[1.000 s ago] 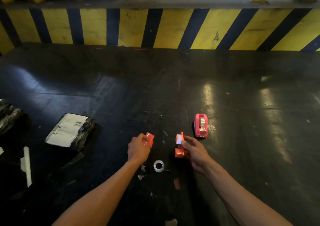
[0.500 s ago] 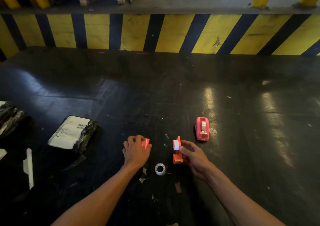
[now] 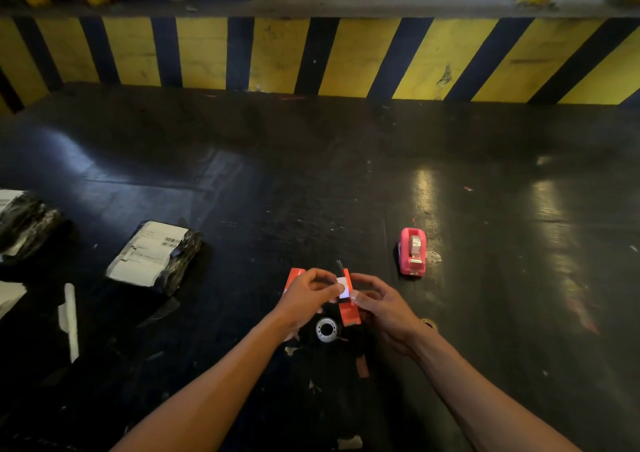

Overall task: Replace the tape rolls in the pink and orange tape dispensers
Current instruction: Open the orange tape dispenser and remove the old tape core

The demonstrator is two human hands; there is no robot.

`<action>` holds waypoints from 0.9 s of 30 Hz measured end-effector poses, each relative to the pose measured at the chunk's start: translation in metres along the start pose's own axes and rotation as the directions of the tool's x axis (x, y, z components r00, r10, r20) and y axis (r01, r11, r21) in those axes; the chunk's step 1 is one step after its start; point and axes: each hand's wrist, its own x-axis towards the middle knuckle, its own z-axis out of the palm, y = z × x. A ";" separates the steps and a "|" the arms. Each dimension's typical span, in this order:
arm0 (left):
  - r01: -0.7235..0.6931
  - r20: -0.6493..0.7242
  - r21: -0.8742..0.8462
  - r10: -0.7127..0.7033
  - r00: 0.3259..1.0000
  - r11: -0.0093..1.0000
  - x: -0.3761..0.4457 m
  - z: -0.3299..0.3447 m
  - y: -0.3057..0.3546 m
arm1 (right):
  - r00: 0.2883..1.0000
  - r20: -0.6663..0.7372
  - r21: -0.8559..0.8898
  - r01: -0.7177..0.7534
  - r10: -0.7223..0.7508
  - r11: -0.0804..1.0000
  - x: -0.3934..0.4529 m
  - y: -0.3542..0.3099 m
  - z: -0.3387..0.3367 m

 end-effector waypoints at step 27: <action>-0.165 0.075 0.760 0.167 0.983 0.628 -0.024 -0.043 -0.074 | 0.972 -0.230 -0.050 -0.055 0.042 0.997 0.019 0.032 -0.023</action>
